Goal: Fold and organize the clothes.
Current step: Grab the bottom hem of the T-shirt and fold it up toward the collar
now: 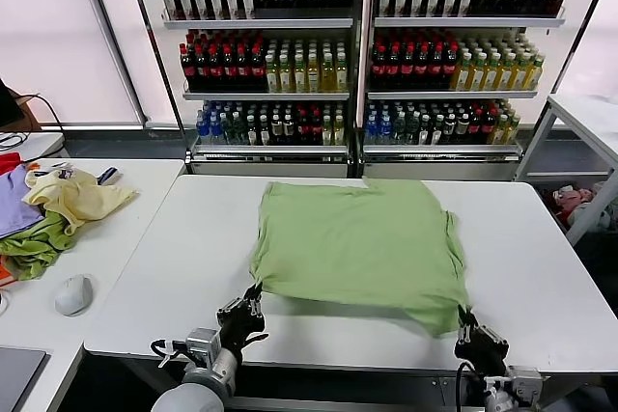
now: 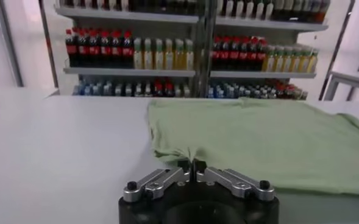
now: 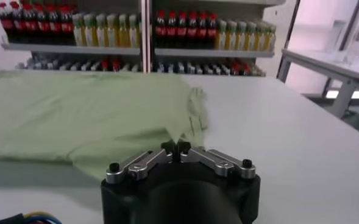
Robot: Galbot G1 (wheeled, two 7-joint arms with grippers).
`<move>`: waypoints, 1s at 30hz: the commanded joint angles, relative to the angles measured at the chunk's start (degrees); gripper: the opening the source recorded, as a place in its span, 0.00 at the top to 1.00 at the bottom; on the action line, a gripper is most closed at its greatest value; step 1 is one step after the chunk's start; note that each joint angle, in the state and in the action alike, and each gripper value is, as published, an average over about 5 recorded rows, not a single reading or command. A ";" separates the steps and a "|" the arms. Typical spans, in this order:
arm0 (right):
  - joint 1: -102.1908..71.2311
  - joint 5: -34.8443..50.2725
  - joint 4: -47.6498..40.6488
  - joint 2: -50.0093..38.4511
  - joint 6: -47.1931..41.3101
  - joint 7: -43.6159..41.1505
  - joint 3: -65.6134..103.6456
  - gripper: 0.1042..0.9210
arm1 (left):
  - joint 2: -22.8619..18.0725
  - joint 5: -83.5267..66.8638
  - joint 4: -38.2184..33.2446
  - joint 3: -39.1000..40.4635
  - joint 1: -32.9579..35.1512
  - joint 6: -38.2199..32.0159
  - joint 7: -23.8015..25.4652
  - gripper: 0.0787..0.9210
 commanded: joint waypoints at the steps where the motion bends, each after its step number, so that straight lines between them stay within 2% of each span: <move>1: 10.09 1.45 -4.11 -2.52 0.93 0.02 -0.43 0.96 | 1.91 -1.61 3.26 0.99 -6.44 -0.98 0.97 0.98; 14: 22.65 -0.16 -16.27 -4.96 -0.59 -0.16 -6.20 0.96 | 3.29 -1.37 13.18 5.05 -16.63 1.41 0.59 0.98; 30: 28.62 -4.96 -24.07 -3.41 0.00 -1.22 -10.48 0.96 | 2.50 2.96 22.25 8.27 -22.80 1.32 0.15 0.98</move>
